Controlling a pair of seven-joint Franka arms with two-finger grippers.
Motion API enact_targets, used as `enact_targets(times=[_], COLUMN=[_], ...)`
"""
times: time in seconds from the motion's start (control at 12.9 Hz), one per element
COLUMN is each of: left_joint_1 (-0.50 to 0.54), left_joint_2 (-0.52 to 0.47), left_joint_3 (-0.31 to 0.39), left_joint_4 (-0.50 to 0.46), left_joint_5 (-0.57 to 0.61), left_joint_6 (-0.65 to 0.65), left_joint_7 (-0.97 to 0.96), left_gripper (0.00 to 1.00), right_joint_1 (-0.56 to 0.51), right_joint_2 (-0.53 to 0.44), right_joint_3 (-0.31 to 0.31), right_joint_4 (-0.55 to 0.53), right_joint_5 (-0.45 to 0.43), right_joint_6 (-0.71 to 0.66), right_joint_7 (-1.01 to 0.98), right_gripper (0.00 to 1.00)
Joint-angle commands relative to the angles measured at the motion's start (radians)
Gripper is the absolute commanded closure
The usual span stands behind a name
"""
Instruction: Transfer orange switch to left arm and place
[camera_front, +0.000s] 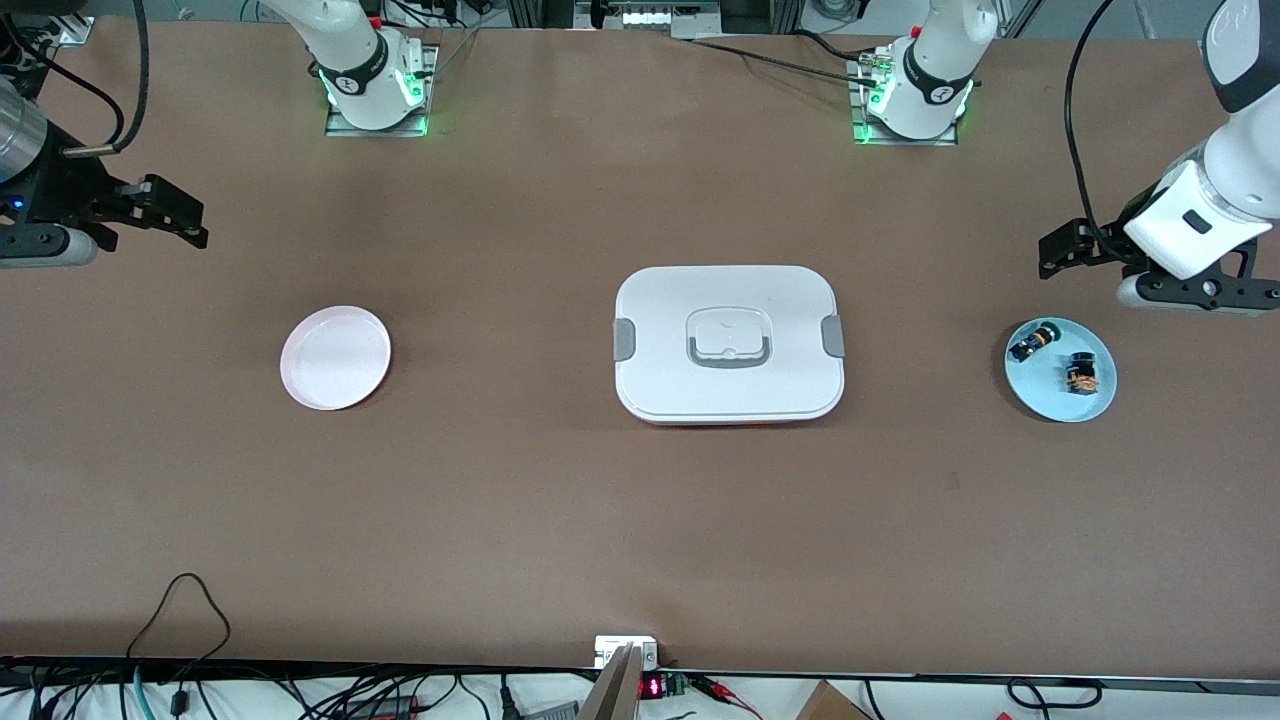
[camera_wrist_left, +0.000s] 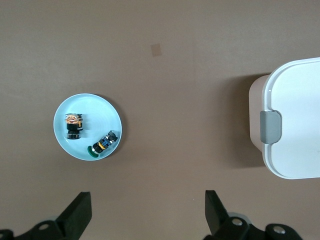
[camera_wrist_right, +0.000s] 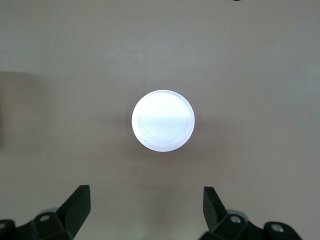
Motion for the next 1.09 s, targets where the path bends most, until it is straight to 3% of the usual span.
enact_targets(times=[0.0,0.54,1.01], left_joint_1=[-0.007,-0.007,-0.006], left_joint_2=[-0.014,-0.014,-0.014], left_joint_3=[0.007,0.007,0.007], left_joint_4=[-0.008,-0.008,-0.008], left_joint_5=[-0.021,-0.021,-0.021], left_joint_6=[0.006,0.006,0.006], left_joint_7=[-0.004,-0.004,-0.003], left_gripper=[0.00,0.00,0.00], right_joint_1=[-0.005,-0.008,-0.013], right_joint_2=[0.010,0.089,0.079], right_joint_3=[-0.002,-0.002,-0.014], right_joint_4=[0.014,0.014,0.046], right_joint_5=[-0.009,-0.016,-0.010], right_joint_6=[0.008,0.052,0.040], right_joint_7=[-0.004,-0.004,-0.007], right_gripper=[0.00,0.00,0.00])
